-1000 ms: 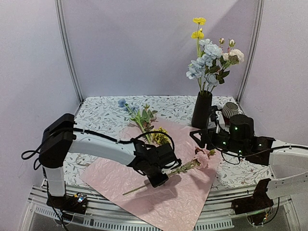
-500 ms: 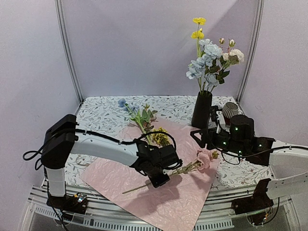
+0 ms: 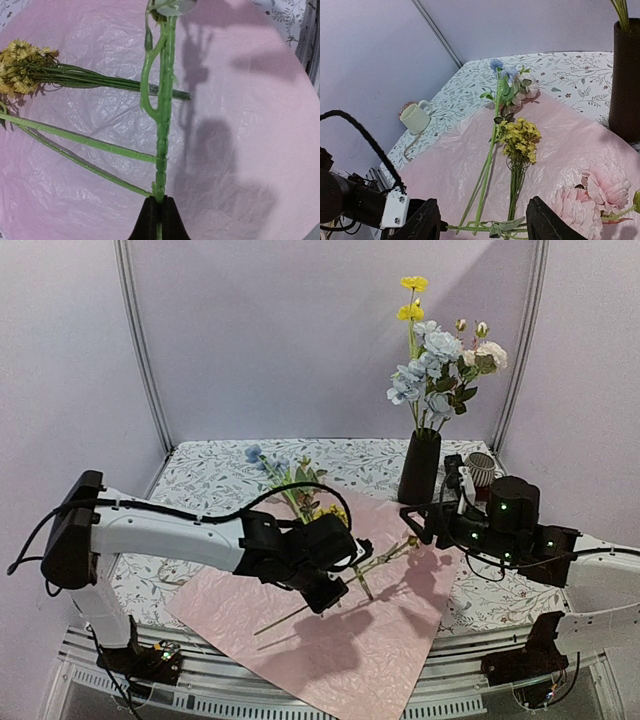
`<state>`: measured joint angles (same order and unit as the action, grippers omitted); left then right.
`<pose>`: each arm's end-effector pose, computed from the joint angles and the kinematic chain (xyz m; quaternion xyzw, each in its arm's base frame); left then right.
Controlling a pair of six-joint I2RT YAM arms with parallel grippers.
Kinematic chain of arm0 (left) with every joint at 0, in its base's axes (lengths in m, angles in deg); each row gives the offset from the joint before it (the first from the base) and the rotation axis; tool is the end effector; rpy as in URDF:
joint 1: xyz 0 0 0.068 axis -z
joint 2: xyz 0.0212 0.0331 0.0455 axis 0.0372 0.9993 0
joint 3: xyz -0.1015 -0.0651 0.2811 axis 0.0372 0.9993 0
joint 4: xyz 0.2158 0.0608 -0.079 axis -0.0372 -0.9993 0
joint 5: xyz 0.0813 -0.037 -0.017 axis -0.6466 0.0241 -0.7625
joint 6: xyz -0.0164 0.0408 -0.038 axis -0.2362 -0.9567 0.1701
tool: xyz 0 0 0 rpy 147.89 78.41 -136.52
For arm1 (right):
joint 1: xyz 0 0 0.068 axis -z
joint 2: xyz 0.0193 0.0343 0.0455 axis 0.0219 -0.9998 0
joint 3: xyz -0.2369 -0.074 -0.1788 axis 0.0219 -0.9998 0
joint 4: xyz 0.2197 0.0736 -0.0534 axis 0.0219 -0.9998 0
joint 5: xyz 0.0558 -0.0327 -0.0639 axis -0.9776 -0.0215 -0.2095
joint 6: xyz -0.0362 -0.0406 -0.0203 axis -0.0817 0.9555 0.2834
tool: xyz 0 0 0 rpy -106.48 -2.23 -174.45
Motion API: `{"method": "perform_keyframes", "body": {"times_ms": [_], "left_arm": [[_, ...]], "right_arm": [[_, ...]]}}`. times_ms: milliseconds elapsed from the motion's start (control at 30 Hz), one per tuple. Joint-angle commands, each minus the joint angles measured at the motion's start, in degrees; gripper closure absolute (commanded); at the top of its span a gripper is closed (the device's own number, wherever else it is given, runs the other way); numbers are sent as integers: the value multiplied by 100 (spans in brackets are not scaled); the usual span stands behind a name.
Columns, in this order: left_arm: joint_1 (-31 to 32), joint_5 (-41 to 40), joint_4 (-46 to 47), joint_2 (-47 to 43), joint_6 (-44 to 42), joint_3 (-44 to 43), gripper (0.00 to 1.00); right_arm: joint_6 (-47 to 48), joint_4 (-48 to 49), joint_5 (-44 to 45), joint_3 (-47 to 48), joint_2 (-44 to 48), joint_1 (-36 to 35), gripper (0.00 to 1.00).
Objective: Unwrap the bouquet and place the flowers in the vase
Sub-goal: Pick up the fake flower from the flattened wrapping paper, then pass from the left arm to the right
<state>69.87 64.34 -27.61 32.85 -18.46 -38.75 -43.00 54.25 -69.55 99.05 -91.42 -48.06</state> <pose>0.1194 -0.3434 0.2452 0.4447 0.8583 -0.1010 0.2355 0.1224 0.1383 0.3008 -0.1287 0.7882 0.3563 0.4851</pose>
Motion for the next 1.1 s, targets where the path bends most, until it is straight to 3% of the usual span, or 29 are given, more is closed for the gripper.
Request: {"method": "perform_keyframes", "body": {"times_ms": [0,133,267,433,767,1067], "left_arm": [[-160,250,679,-371,286,363,100],[-389,390,1136,-663,541,569,100],[-607,646,2112,-979,610,937,100],[-1014,759,3086,-1419,968,1404,100],[-1172,918,4467,-2099,1121,2047,100],[-1174,1709,5662,-2377,1093,2563,100]], "right_arm": [[21,433,-462,-28,462,36,39],[122,718,-1250,105,491,36,39],[154,1646,-2178,-96,506,34,38],[188,2088,-2960,40,-15,-29,38],[442,2783,-2605,471,-1175,-529,38],[96,3377,-2300,965,-1997,-583,38]]}}
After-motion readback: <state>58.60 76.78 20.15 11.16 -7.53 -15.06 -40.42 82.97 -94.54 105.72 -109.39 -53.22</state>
